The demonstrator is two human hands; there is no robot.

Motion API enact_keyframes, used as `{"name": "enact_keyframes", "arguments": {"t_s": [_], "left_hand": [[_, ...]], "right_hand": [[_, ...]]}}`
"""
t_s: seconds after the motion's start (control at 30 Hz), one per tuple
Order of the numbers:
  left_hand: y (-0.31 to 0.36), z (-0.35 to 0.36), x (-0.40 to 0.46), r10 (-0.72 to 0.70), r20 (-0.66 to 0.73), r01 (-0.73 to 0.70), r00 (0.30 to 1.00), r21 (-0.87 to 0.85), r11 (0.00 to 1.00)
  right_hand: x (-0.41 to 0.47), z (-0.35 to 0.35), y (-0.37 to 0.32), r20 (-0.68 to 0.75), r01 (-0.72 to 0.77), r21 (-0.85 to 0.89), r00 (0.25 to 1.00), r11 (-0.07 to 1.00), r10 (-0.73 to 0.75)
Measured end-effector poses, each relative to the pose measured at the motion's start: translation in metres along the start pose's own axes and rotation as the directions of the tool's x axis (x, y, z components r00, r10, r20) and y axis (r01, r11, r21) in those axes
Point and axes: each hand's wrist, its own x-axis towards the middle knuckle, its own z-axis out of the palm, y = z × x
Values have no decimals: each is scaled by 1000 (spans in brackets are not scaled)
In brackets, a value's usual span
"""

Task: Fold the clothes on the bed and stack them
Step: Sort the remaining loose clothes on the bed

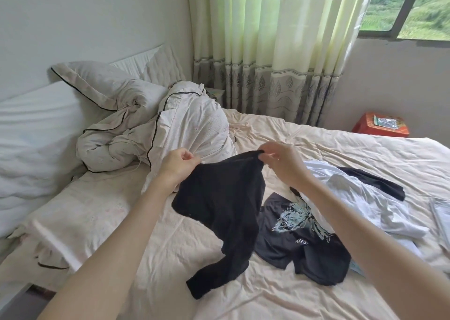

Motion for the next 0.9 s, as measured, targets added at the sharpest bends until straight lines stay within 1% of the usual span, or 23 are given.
{"name": "enact_keyframes", "arguments": {"t_s": [0.03,0.07,0.1,0.17,0.2,0.27,0.3,0.33,0.43,0.5,0.53,0.6,0.63,0.7,0.73,0.8,0.87,0.9], "left_hand": [[-1,1,-2,11,61,-12,998,13,1000],[0,3,-4,33,118,-33,992,-2,999],[2,5,-6,68,165,-62,984,-42,997],[12,9,-13,175,243,-130,954,-191,973],[18,12,-17,228,271,-148,935,-288,946],[29,18,-25,296,264,-169,918,-415,894],[34,21,-28,310,232,-189,922,-429,883],[37,24,-30,313,189,-213,931,-416,884],[41,29,-34,314,41,-288,948,-306,908],[38,28,-36,314,-19,-303,949,-320,898],[37,26,-36,319,-3,-299,948,-356,885],[37,25,-39,337,75,-276,939,-425,862],[38,26,-40,335,89,-262,938,-450,854],[39,24,-38,311,73,-242,948,-472,848],[40,20,-37,308,78,-239,948,-467,851],[42,8,-31,345,144,-258,927,-422,869],[46,-8,-26,399,201,-324,895,-322,889],[50,-16,-24,420,206,-358,884,-278,891]], "right_hand": [[5,-4,-5,28,13,13,1000,1000,-13],[9,-6,-11,50,8,67,999,998,-11],[12,-8,-16,66,-16,159,998,987,6],[15,-10,-26,96,-58,306,995,950,29],[16,-9,-30,113,-59,334,993,941,22],[17,-6,-37,137,-40,348,990,936,-9],[17,-4,-41,140,-31,349,990,936,-20],[17,-3,-43,144,-30,354,989,935,-23],[15,-2,-45,157,-55,372,988,927,-5],[13,-3,-45,167,-57,389,986,919,-10],[12,-3,-45,171,-59,404,985,913,-12],[11,-2,-45,194,-84,445,981,892,-4],[10,-1,-46,216,-106,467,976,878,3],[10,1,-46,253,-140,509,967,849,8],[10,2,-45,259,-148,528,966,836,7],[10,4,-43,236,-149,556,972,818,16],[10,10,-42,213,-126,540,977,832,10],[10,14,-41,227,-116,517,974,848,-6]]}}
